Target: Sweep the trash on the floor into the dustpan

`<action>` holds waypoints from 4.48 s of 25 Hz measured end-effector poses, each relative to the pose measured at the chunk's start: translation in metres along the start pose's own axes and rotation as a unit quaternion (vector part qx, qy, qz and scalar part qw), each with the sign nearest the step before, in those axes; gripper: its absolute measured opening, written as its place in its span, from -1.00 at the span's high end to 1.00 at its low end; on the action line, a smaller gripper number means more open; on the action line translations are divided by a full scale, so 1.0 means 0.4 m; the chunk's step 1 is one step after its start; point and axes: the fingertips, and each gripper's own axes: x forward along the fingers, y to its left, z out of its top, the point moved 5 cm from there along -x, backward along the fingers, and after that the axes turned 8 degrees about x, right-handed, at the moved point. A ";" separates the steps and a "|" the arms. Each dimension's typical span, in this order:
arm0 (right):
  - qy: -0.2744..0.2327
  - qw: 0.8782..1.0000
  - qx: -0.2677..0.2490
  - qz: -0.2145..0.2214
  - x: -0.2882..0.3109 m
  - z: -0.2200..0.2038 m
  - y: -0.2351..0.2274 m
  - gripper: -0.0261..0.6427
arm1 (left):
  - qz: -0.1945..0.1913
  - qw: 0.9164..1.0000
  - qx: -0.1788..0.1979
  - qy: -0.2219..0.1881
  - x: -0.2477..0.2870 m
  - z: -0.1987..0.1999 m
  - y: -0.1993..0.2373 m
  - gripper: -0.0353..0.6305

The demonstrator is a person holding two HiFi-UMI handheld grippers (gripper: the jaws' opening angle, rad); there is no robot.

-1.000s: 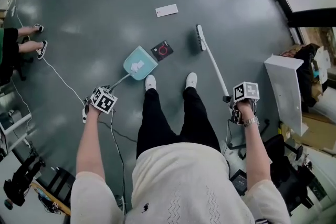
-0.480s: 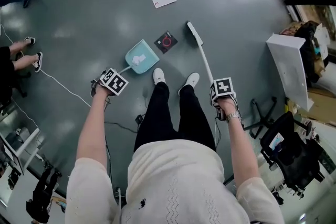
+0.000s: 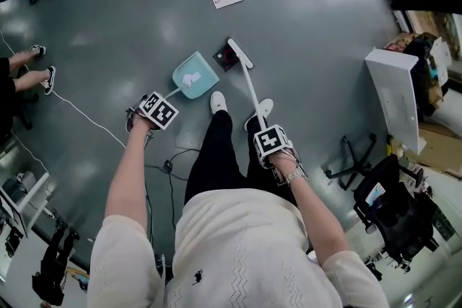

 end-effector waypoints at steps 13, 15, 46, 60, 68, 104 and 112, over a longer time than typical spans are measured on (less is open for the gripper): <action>0.029 0.994 -0.078 0.077 -0.035 -0.043 0.205 0.56 | 0.006 0.998 -0.049 -0.032 0.022 -0.085 -0.053 0.62; 0.030 0.993 -0.077 0.081 -0.038 -0.050 0.207 0.56 | 0.010 0.998 -0.050 -0.035 0.021 -0.095 -0.058 0.62; -0.117 0.964 0.182 0.152 -0.478 0.537 -0.449 0.56 | 0.047 0.988 -0.131 -0.071 -0.121 0.292 0.383 0.62; -0.051 0.997 0.031 -0.040 -0.543 0.919 -0.560 0.56 | 0.011 0.991 -0.130 -0.035 -0.118 0.494 0.672 0.62; -0.016 0.993 -0.090 -0.074 -0.462 0.882 -0.349 0.56 | 0.002 0.989 -0.139 -0.045 -0.099 0.463 0.665 0.62; 0.047 0.986 -0.160 -0.015 -0.414 0.720 -0.044 0.55 | 0.009 0.989 -0.131 -0.067 -0.075 0.405 0.639 0.62; 0.056 0.986 -0.158 -0.022 -0.418 0.713 -0.026 0.55 | 0.010 0.989 -0.129 -0.070 -0.081 0.389 0.644 0.62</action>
